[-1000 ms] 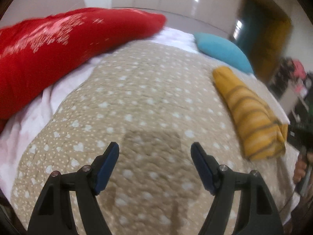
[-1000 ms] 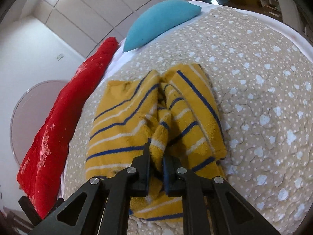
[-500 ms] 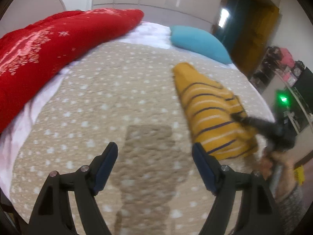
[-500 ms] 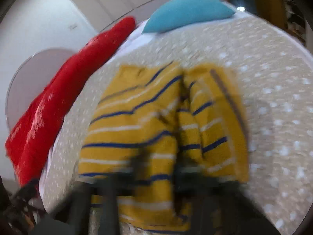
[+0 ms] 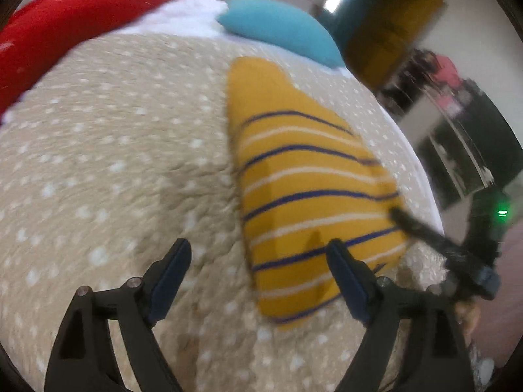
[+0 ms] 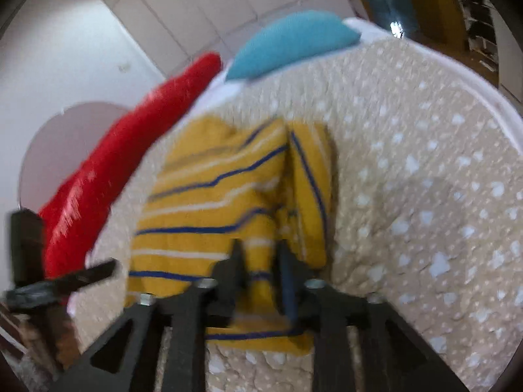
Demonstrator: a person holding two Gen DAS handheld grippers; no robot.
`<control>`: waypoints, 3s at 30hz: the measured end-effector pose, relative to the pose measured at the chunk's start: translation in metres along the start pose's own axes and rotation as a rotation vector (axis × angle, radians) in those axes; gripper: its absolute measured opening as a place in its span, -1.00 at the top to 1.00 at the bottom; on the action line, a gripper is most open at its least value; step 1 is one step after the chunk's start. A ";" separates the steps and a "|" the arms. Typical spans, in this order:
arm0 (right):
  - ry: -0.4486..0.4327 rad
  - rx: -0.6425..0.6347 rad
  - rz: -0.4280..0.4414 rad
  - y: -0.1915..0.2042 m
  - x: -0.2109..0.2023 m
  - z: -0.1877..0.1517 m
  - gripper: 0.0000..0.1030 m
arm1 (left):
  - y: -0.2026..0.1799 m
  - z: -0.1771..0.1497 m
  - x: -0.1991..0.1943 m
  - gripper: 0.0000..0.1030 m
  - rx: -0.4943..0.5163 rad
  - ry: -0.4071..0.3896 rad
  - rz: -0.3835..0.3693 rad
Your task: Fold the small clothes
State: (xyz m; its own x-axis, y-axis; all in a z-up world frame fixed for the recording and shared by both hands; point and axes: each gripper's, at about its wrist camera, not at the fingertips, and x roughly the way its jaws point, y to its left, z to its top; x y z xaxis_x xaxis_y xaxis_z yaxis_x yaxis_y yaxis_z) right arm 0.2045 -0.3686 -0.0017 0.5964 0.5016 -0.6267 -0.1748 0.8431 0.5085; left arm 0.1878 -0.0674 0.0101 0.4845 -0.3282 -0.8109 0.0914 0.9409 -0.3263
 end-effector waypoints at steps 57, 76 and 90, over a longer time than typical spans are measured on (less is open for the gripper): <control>-0.094 -0.022 -0.012 0.072 -0.042 -0.044 0.71 | 0.024 -0.181 -0.094 -0.57 -0.077 -0.108 0.196; -0.244 0.041 -0.134 0.051 -0.087 -0.051 0.21 | 0.037 -0.192 -0.140 -0.70 -0.031 -0.309 0.393; 0.000 0.077 -0.139 0.030 -0.033 -0.097 0.44 | -0.020 -0.206 -0.203 -1.00 0.080 -0.649 0.636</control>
State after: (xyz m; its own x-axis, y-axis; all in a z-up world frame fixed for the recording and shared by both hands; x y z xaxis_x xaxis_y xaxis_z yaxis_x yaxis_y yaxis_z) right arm 0.1037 -0.3416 -0.0229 0.6107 0.3807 -0.6943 -0.0300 0.8874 0.4601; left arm -0.0919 -0.0369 0.0811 0.8561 0.3432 -0.3863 -0.3121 0.9393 0.1428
